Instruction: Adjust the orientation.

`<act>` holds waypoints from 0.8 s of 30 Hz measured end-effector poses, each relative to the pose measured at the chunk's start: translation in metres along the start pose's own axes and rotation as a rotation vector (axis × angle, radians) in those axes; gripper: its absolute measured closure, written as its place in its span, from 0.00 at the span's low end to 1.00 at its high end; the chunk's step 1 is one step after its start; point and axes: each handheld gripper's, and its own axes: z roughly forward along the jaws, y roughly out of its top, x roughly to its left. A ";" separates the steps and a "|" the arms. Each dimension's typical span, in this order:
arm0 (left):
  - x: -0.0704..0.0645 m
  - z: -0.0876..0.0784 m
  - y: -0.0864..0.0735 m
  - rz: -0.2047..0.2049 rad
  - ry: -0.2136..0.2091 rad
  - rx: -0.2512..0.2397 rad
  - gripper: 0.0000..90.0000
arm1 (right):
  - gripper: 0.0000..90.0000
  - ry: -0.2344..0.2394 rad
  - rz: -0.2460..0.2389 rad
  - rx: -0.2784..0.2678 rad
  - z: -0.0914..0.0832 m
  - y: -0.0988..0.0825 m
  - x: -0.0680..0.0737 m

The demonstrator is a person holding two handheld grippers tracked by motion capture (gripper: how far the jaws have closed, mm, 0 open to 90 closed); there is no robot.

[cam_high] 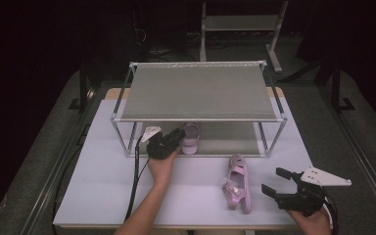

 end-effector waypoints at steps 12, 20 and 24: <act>-0.008 -0.020 -0.004 0.018 -0.046 -0.007 0.73 | 0.17 0.010 0.001 0.018 0.004 0.000 0.001; -0.013 -0.039 -0.005 0.045 -0.073 -0.002 0.71 | 0.18 0.025 0.003 0.024 0.005 0.002 0.004; -0.014 -0.046 -0.001 0.047 -0.090 0.013 0.70 | 0.24 0.033 -0.010 0.041 0.006 0.002 0.006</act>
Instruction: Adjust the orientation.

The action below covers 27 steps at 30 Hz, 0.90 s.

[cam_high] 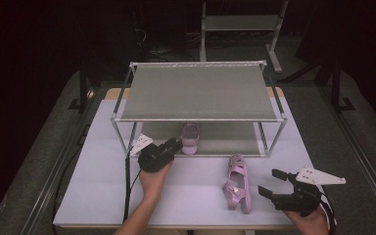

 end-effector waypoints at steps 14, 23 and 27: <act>-0.011 -0.028 -0.004 0.041 -0.074 0.069 0.59 | 0.46 0.034 -0.039 -0.004 0.000 0.003 0.010; -0.010 -0.059 -0.004 0.049 -0.097 0.091 0.54 | 0.70 0.027 -0.064 0.051 0.010 0.011 0.026; -0.008 -0.074 -0.003 0.069 -0.090 0.087 0.53 | 0.79 0.034 -0.087 0.074 0.015 0.013 0.034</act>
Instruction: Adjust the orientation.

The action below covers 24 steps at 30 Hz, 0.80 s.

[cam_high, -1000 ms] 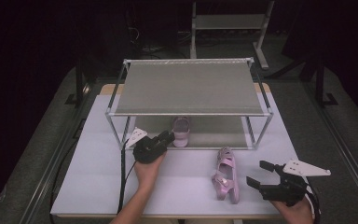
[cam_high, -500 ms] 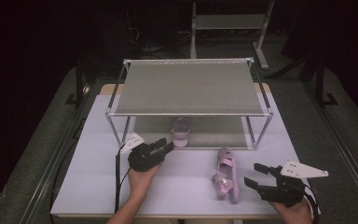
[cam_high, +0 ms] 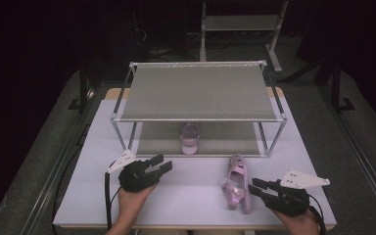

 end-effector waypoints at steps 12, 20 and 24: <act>0.007 -0.019 -0.005 -0.017 -0.026 -0.034 0.47 | 0.86 0.027 -0.029 0.051 0.013 0.005 0.010; 0.006 -0.019 -0.007 -0.015 -0.032 -0.039 0.45 | 0.86 0.032 -0.029 0.073 0.017 0.002 0.008; 0.006 -0.018 -0.007 -0.012 -0.035 -0.037 0.44 | 0.86 0.027 -0.025 0.070 0.014 0.000 0.006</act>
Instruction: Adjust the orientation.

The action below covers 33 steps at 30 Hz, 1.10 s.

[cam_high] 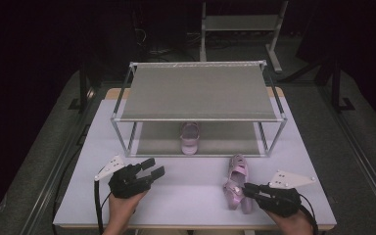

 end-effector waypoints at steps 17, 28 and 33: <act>-0.003 0.004 -0.002 0.013 -0.009 0.020 0.42 | 0.84 -0.096 0.048 0.019 -0.019 -0.010 -0.020; -0.002 0.002 -0.002 0.010 -0.003 0.021 0.40 | 0.78 -0.141 0.102 0.065 -0.023 -0.018 -0.033; -0.001 0.001 -0.001 0.013 -0.001 0.022 0.40 | 0.77 -0.180 0.145 0.088 -0.027 -0.024 -0.043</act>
